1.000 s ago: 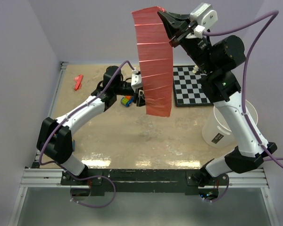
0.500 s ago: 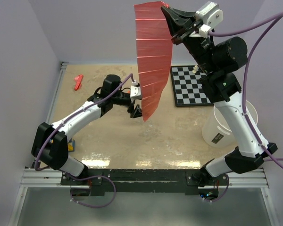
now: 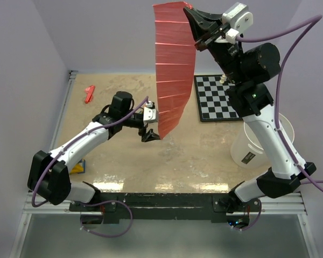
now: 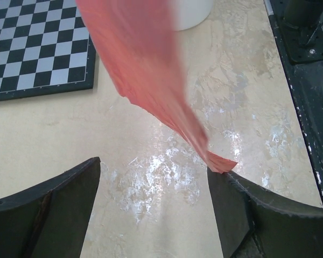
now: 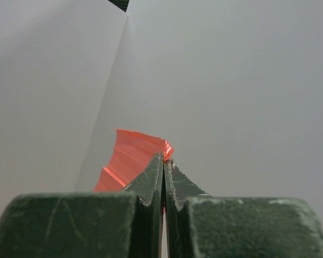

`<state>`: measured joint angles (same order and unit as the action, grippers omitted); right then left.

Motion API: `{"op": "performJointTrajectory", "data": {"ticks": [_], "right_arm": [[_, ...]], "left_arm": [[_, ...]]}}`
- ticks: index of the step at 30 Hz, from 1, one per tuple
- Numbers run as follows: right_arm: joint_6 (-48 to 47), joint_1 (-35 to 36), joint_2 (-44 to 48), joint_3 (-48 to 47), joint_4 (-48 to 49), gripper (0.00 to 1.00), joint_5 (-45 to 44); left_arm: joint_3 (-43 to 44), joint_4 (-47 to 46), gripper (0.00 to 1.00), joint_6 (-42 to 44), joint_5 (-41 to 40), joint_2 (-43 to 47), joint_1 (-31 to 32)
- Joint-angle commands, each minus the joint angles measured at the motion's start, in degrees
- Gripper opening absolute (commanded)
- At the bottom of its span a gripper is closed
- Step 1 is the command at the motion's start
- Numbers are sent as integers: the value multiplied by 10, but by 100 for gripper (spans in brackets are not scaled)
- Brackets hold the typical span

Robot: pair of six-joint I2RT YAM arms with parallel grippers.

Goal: Put the trash bags into the trash bin

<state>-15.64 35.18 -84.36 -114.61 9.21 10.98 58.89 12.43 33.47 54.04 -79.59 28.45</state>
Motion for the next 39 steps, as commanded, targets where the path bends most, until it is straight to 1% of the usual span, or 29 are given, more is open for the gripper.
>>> {"op": "performJointTrajectory", "data": {"ticks": [1, 5, 14, 16, 17, 20, 21, 22, 23, 26, 28, 30, 31, 32, 35, 39], "right_arm": [[6, -4, 9, 9, 26, 0, -14], [10, -3, 11, 18, 32, 0, -16], [17, -5, 5, 21, 57, 0, -68], [20, -6, 4, 20, 56, 0, -65], [23, -6, 5, 21, 56, 0, -62], [33, -6, 5, 24, 58, 0, -57], [33, -6, 4, 25, 59, 0, -57], [33, -6, 4, 26, 59, 0, -58], [32, -6, 4, 26, 59, 0, -61], [29, -7, 3, 26, 61, 0, -66], [28, -7, 2, 30, 65, 0, -68], [31, -8, 2, 46, 73, 0, -80], [34, -8, -1, 55, 77, 0, -90], [39, -11, -2, 67, 80, 0, -93], [49, -18, -11, 109, 88, 0, -98], [46, -21, -51, 160, 78, 0, -102]], "left_arm": [[2, -42, 85, -23, 24, 20, -5], [-9, -100, 86, -79, 29, 16, -6], [-11, -115, 86, -116, 42, 12, -4], [-16, -154, 88, -132, 39, 9, -4], [-21, -181, 88, -153, 32, 7, -4], [-36, -299, 86, -266, -17, -9, -6], [-33, -324, 85, -284, -33, -18, -4], [-33, -345, 81, -311, -45, -24, -4], [-26, -353, 76, -319, -48, -34, -5], [-5, -332, 54, -310, -52, -56, -5], [0, -324, 34, -302, -47, -64, -4], [-2, -322, 11, -307, -45, -66, -4], [-4, -319, 2, -308, -40, -65, -4], [-7, -316, 0, -309, -39, -63, -5], [-19, -303, 0, -312, -18, -51, -6], [-36, -272, 0, -320, 43, -43, -14]]}}
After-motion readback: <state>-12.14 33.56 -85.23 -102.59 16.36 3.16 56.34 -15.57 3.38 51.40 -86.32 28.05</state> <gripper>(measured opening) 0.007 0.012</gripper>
